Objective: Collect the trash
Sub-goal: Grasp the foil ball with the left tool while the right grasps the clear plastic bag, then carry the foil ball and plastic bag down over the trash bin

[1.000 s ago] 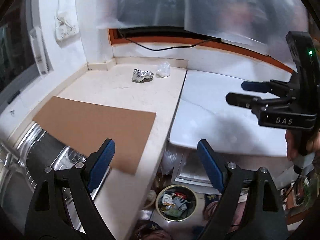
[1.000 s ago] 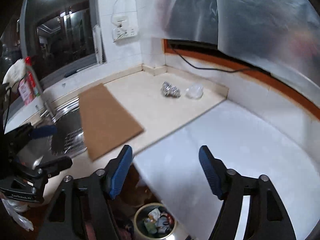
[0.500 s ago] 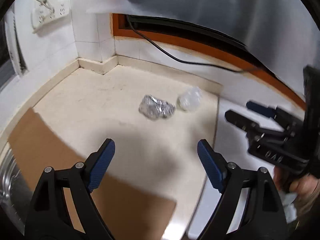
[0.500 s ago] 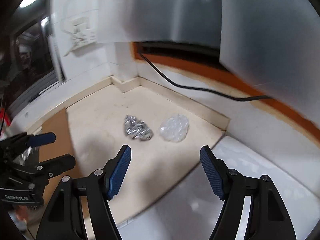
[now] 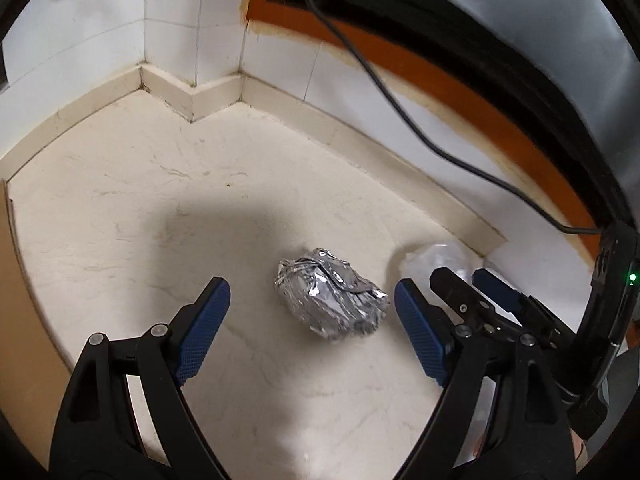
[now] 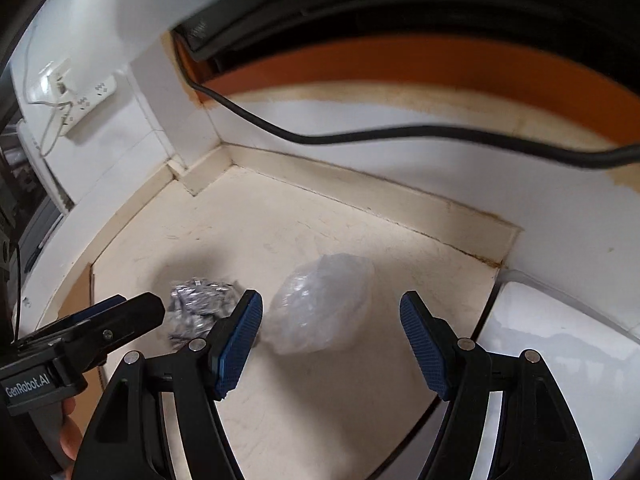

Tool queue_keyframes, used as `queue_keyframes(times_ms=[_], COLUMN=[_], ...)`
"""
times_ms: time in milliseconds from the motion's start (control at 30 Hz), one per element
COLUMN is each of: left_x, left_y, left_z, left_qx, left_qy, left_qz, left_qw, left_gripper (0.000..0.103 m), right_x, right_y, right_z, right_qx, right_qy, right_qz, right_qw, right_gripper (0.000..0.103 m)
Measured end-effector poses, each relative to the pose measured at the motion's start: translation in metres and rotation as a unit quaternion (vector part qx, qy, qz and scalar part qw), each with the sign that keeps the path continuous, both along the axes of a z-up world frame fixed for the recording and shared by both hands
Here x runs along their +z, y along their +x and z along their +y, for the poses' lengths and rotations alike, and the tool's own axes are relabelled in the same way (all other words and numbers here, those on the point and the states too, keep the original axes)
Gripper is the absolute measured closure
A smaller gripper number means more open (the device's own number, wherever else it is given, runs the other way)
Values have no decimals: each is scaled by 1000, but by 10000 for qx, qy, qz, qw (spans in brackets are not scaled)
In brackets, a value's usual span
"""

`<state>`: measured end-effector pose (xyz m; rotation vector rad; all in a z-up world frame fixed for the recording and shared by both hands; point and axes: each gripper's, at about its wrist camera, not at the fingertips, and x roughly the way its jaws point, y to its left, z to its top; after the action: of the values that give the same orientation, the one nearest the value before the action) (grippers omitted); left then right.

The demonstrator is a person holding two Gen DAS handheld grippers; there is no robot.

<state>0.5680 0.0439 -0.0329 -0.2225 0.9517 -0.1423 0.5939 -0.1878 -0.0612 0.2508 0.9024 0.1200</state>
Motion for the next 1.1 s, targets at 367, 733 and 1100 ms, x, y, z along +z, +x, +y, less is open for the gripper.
queue_keyframes(times_ms=[367,733,1100], left_x=[-36,-43,-15], left_y=[25,18,-52], left_z=[-19,-27,-32], left_qx=[89,58,-418], left_qy=[-70,2,88], left_qz=[256,135,61], left_qw=[9996,9999,9991], left_gripper=[21,34,35], right_x=[-27,-31,-18], right_y=[-4,-20,-97], right_z=[10,12,8], right_qx=[318,313,511], right_qy=[17,-93,-43], right_qz=[85,-37,40], right_qw=[9995,9995,9987], right_gripper=[62,78,91])
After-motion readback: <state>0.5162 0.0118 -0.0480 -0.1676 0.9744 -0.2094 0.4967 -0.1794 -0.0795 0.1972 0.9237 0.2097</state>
